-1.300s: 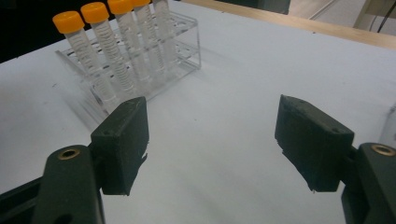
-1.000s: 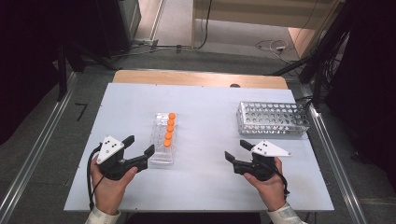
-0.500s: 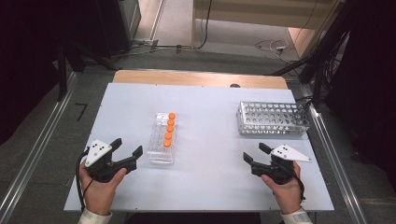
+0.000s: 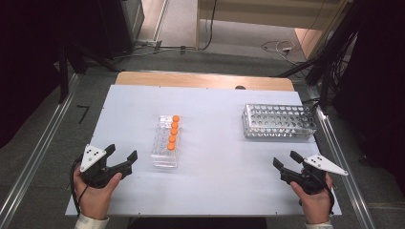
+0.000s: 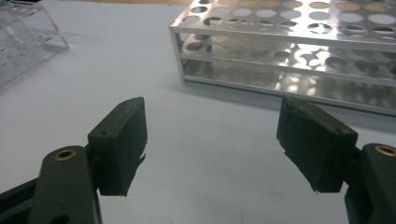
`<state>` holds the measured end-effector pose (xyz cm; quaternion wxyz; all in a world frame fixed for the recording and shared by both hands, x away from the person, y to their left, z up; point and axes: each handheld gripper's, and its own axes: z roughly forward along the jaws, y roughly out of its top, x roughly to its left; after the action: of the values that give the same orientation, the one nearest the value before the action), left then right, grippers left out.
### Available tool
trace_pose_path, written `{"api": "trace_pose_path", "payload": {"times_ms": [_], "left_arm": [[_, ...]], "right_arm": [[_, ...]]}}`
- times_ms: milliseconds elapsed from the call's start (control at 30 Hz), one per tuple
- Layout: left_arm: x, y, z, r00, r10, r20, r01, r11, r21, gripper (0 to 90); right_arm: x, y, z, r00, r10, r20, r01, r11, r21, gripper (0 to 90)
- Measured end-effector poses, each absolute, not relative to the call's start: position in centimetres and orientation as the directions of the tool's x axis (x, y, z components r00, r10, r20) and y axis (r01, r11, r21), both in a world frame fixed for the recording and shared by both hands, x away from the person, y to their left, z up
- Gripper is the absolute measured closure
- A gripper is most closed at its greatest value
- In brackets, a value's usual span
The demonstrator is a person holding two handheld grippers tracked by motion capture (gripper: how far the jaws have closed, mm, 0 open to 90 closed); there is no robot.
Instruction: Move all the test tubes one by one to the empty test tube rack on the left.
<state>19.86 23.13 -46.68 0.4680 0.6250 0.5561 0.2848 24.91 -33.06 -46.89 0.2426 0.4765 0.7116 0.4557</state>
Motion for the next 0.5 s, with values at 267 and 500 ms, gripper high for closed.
{"api": "trace_pose_path", "payload": {"times_ms": [267,500], "left_arm": [[19.8,24.0,-47.1,0.19,0.965,-0.18,0.444,0.079,0.893,17.1],[19.7,24.8,-47.8,0.16,0.966,-0.204,0.469,0.108,0.876,16.6]], "right_arm": [[24.6,-35.7,-47.4,-0.345,0.935,0.084,0.479,0.098,0.872,22.9],[25.1,-37.8,-48.5,-0.251,0.966,0.069,0.525,0.076,0.848,22.9]]}}
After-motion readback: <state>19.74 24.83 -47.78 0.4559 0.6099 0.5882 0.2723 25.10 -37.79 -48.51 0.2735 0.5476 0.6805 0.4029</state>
